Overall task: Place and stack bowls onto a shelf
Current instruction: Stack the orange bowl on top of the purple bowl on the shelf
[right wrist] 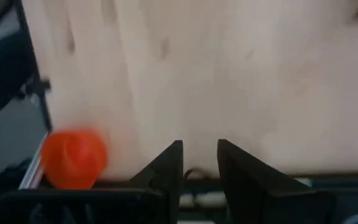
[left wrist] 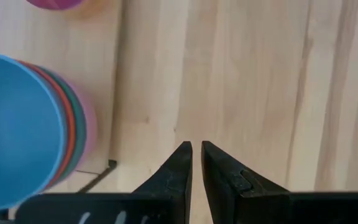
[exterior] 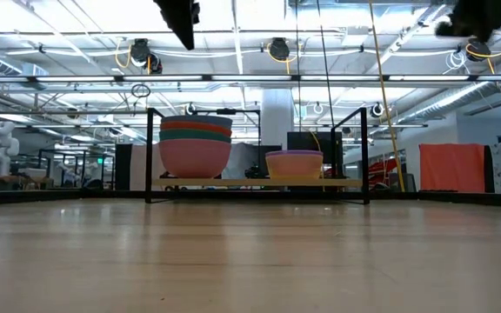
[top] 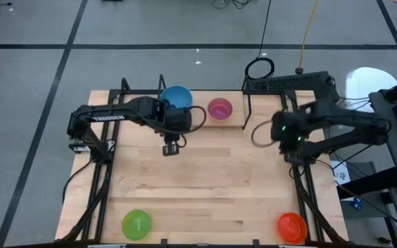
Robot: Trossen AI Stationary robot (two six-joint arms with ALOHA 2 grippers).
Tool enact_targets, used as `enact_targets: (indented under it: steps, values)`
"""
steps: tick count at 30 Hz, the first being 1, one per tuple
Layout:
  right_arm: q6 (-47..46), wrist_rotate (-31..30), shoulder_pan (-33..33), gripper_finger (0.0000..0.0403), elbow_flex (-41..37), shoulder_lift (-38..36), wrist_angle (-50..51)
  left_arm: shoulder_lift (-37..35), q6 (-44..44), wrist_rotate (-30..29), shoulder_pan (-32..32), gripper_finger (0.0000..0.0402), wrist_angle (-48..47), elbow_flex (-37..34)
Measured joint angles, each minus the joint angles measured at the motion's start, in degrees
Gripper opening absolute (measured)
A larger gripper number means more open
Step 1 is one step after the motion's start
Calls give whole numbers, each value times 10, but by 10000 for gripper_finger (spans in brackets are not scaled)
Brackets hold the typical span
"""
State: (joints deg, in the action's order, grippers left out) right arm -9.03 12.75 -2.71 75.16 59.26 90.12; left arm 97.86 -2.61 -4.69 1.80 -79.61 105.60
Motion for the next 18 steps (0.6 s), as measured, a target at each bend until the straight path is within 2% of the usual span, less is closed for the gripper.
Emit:
enact_targets:
  steps: [5, 10, 14, 18]
  values:
    - [-41, 55, 61, 95, -132, -2, -2, 0, -23, 0, -15, 42, -13, 0]
    - [-80, 152, 118, 96, -237, 0, -69, -5, -38, -5, -19, 42, -20, 0]
    - [-120, 191, 169, 96, -285, 0, -155, -4, -42, -5, -20, 42, -20, 0]
    - [-185, 190, 223, 96, -300, 0, -231, -4, -40, -5, -20, 42, -20, 0]
